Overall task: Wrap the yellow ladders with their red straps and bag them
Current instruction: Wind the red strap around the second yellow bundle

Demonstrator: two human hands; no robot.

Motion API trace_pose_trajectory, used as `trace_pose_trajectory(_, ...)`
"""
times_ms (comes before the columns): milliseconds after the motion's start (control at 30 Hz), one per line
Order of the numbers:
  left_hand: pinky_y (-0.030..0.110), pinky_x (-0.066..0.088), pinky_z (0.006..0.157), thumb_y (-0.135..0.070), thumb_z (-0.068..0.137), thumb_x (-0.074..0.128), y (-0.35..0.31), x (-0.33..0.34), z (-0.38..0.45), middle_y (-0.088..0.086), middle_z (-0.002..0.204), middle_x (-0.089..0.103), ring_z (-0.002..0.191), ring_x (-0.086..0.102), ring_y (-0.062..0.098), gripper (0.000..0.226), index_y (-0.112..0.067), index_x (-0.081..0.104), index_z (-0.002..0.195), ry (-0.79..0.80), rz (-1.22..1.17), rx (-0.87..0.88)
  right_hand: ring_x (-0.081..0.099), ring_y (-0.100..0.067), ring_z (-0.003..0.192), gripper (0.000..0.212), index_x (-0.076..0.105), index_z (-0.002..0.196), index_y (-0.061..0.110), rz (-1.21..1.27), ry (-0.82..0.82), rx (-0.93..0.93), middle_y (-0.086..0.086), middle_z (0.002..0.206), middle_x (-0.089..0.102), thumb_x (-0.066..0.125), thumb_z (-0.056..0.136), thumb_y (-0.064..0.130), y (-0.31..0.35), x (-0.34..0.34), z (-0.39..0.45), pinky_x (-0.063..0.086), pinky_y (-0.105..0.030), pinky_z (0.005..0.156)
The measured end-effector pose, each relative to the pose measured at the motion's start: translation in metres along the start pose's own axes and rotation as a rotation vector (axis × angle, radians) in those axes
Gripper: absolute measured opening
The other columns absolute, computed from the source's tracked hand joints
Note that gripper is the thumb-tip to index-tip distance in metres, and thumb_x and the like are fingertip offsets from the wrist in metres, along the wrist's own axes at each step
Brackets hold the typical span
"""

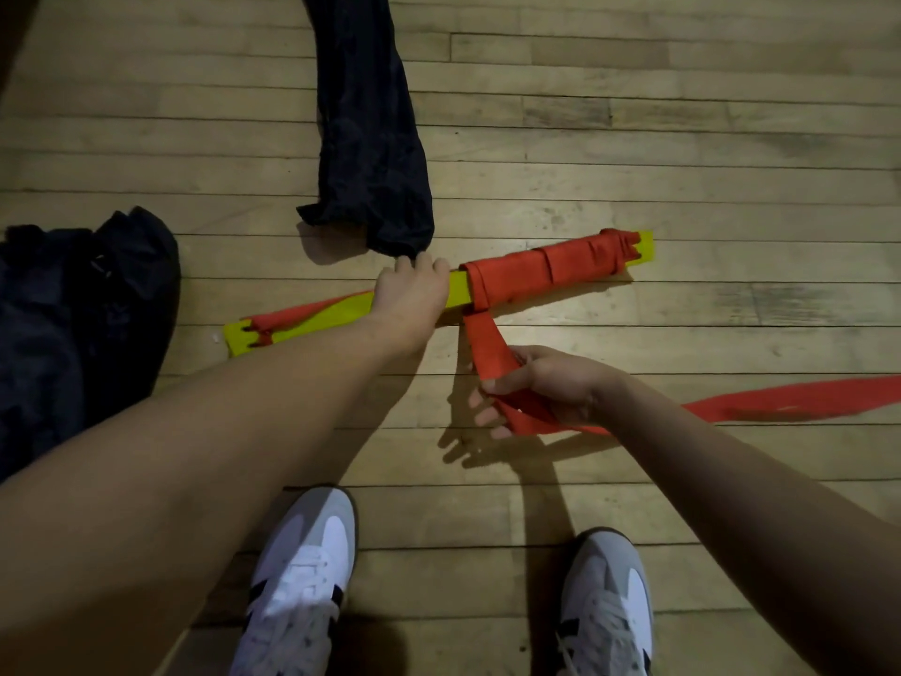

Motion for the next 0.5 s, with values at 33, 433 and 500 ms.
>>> trace_pose_trajectory(33,0.035,0.043,0.074,-0.004,0.083,0.064,0.000,-0.003,0.003,0.014,0.119,0.047,0.108,0.050,0.030,0.048,-0.008,0.040,0.124,-0.022,0.032,-0.002,0.069,-0.024,0.080,0.022,0.048,0.114,0.003,0.010,-0.028,-0.014,-0.013,0.091,0.070,0.050,0.094,-0.004,0.001,-0.002,0.002,0.059,-0.038,0.071)
trace_pose_trajectory(433,0.040,0.031,0.105,-0.049,0.096,0.039,-0.012,0.030,-0.045,0.019,0.137,0.034,0.123,0.037,0.032,0.066,0.001,0.034,0.138,-0.049,0.010,0.171,0.061,-0.019,0.056,0.010,0.058,0.087,0.002,-0.115,-0.343,-0.138,-0.017,0.079,0.066,0.054,0.089,-0.008,0.006,-0.012,0.009,0.053,-0.025,0.054)
trace_pose_trajectory(500,0.041,0.027,0.109,-0.043,0.097,0.039,-0.009,0.037,-0.052,0.022,0.141,0.034,0.127,0.037,0.035,0.067,0.002,0.023,0.144,-0.007,-0.020,0.170,0.060,-0.019,0.057,0.011,0.057,0.087,0.001,-0.134,-0.334,-0.106,-0.016,0.079,0.065,0.052,0.090,-0.008,0.001,-0.008,0.006,0.051,-0.022,0.050)
Point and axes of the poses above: each hand's wrist, its own z-axis towards the middle knuckle, its own x-axis out of the palm, y = z × x, the point moved 6 cm from there along z, towards the middle knuckle
